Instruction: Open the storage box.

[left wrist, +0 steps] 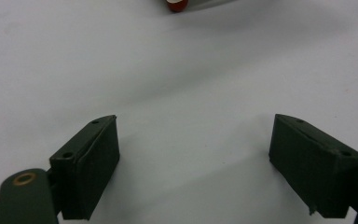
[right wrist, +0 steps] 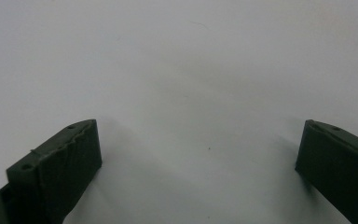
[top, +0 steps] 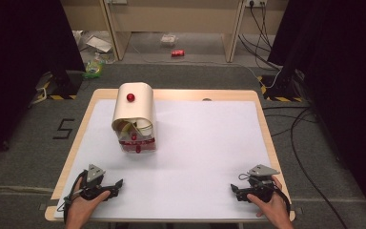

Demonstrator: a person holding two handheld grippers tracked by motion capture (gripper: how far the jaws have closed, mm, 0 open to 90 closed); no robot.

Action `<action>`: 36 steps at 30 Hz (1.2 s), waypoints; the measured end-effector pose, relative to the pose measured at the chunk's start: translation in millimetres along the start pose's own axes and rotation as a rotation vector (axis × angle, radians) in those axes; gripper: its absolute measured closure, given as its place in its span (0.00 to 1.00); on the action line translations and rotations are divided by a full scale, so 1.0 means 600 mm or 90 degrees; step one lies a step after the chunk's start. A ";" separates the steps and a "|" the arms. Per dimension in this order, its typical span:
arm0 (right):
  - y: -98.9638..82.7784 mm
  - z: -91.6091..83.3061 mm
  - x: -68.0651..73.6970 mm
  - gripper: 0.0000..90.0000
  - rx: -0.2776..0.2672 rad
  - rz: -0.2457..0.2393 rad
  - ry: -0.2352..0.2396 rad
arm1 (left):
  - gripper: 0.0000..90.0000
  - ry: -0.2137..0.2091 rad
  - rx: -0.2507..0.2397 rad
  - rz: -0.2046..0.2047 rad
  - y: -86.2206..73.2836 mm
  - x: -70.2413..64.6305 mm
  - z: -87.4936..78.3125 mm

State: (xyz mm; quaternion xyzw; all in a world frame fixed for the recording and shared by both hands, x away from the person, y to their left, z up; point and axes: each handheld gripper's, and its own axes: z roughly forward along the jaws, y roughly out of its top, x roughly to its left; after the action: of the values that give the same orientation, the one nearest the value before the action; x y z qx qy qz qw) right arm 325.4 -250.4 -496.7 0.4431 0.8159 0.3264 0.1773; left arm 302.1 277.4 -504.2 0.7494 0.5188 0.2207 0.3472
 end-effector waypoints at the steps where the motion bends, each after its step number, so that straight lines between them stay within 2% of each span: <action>1: 0.000 0.000 0.000 0.00 0.000 0.000 0.000 | 0.17 0.000 0.000 0.000 0.000 0.000 0.000; 7: 0.000 0.000 0.000 0.00 -0.001 -0.001 0.000 | 0.17 0.000 -0.001 0.002 0.000 -0.001 0.000; 13: 0.000 0.000 0.000 0.00 0.000 -0.001 0.000 | 0.19 -0.001 -0.012 0.030 0.001 -0.006 -0.003; 19: 0.000 0.000 0.000 0.00 -0.001 -0.002 0.000 | 0.20 0.000 -0.042 0.044 0.008 -0.019 -0.008; 20: 0.000 0.000 0.000 0.00 -0.001 -0.002 0.000 | 0.20 -0.002 -0.058 0.050 0.011 -0.023 -0.010; 21: 0.000 0.000 0.000 0.00 -0.001 -0.002 0.000 | 0.20 -0.002 -0.058 0.050 0.011 -0.023 -0.010; 24: 0.000 0.000 0.000 0.00 0.000 -0.001 0.000 | 0.22 -0.004 -0.088 0.063 0.015 -0.031 -0.013; 28: 0.000 0.000 0.000 0.00 -0.001 -0.001 0.000 | 0.25 -0.007 -0.111 0.072 0.018 -0.036 -0.013; 36: 0.000 0.000 0.000 0.00 -0.001 -0.002 0.000 | 0.27 -0.012 -0.134 0.085 0.026 -0.045 -0.014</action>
State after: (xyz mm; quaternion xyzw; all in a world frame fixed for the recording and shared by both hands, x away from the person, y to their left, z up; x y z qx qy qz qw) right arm 325.7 -250.5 -496.8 0.4418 0.8163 0.3266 0.1782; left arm 296.5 251.2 -486.1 0.7437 0.4383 0.2899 0.4132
